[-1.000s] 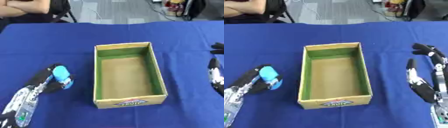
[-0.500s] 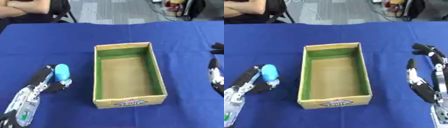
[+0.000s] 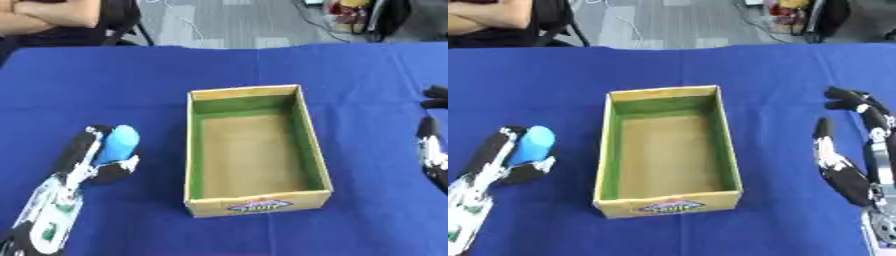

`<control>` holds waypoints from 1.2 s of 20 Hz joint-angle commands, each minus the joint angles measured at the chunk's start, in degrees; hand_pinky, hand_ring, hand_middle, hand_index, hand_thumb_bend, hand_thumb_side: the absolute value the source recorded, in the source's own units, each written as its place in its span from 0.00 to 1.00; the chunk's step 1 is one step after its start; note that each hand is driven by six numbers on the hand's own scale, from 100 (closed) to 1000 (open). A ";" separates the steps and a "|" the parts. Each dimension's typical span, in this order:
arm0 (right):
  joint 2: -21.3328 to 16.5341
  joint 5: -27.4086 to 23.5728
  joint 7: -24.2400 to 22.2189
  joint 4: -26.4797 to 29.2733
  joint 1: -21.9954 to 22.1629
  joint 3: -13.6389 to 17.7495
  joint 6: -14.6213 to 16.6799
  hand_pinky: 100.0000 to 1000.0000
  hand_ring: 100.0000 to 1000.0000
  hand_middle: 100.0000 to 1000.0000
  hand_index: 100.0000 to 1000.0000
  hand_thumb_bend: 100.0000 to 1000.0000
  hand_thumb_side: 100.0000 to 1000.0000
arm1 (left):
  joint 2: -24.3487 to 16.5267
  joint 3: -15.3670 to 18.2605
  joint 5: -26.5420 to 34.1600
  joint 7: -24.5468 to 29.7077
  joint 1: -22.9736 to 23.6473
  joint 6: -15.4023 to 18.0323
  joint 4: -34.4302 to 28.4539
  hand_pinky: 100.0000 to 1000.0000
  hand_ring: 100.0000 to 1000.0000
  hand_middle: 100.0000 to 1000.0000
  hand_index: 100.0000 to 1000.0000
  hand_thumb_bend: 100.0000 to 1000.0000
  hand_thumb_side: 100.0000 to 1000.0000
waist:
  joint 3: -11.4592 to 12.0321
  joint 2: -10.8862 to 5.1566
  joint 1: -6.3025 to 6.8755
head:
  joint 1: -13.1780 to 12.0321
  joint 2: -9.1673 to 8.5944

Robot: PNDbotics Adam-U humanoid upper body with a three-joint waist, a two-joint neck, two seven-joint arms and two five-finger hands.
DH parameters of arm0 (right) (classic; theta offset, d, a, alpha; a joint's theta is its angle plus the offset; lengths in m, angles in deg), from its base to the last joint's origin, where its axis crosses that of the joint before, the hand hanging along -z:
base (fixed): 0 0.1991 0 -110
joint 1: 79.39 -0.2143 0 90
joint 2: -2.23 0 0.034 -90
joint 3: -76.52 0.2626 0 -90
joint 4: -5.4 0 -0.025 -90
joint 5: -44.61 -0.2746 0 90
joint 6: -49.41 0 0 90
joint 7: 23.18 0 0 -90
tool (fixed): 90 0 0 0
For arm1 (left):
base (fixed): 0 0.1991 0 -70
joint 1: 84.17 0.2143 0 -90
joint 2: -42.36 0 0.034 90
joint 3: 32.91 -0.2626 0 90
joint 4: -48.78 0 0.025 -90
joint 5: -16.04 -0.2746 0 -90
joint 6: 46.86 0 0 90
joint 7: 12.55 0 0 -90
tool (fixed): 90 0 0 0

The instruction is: Pick up objects on the table and place them in the box.

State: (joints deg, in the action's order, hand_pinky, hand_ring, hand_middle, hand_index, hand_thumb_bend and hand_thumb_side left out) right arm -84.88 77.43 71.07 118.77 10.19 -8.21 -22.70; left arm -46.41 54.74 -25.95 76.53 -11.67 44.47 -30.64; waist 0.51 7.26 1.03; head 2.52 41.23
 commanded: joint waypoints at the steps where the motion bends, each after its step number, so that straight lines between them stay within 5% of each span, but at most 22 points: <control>1: -0.93 -0.26 -0.10 1.22 -0.09 0.23 -0.08 0.81 0.65 0.70 0.85 0.02 0.61 | 0.50 0.22 6.00 -0.51 -2.31 -0.11 -6.71 0.77 0.73 0.40 0.00 0.00 0.29 | 0.20 -0.76 -0.05 | 0.01 -0.56; 6: -0.96 -0.24 -0.21 1.22 0.18 0.26 -0.17 0.81 0.65 0.70 0.85 0.01 0.61 | -0.20 0.32 14.52 0.41 -9.48 -1.85 -18.73 0.75 0.64 0.37 0.07 0.00 0.44 | 0.21 -1.15 -0.01 | -0.18 -0.53; 12: -1.07 -0.27 -0.33 1.22 0.26 0.15 -0.17 0.81 0.65 0.70 0.85 0.01 0.61 | -5.19 -2.26 16.40 2.71 -16.79 -1.99 -24.14 0.70 0.54 0.33 0.08 0.00 0.47 | -0.24 -1.34 0.34 | 0.02 -0.71; 21: -1.12 -0.50 -0.70 1.22 0.28 -0.19 0.01 0.81 0.65 0.70 0.85 0.01 0.61 | -2.06 -10.20 10.44 8.65 -25.12 2.68 -16.52 0.67 0.51 0.31 0.10 0.00 0.38 | -0.90 -1.47 0.39 | -1.08 -0.67; 22: -1.12 -0.54 -0.74 1.22 0.26 -0.22 0.02 0.81 0.65 0.70 0.85 0.01 0.61 | -1.20 -11.16 9.35 9.38 -25.99 3.55 -14.52 0.66 0.52 0.31 0.10 0.00 0.08 | -1.02 -1.49 0.39 | -1.20 -0.69; 23: -1.11 -0.61 -0.79 1.22 0.18 -0.28 0.05 0.81 0.65 0.70 0.85 0.01 0.61 | -0.04 -12.41 7.97 10.38 -26.92 4.57 -12.15 0.66 0.53 0.32 0.10 0.00 0.33 | -1.29 -1.51 0.39 | -1.45 -0.73; 24: -1.08 -0.68 -0.85 1.22 0.11 -0.34 0.08 0.81 0.65 0.70 0.85 0.01 0.61 | 1.16 -13.32 6.50 11.14 -27.69 5.62 -9.80 0.67 0.54 0.32 0.10 0.00 0.31 | -1.49 -1.51 0.39 | -1.62 -0.76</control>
State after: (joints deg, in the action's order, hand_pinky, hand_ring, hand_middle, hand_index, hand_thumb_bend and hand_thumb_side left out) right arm -84.89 76.98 70.47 118.77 10.66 -8.59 -22.66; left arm -45.97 42.44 -17.89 86.76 -37.97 48.93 -42.15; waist -1.02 6.61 1.45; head 1.55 41.21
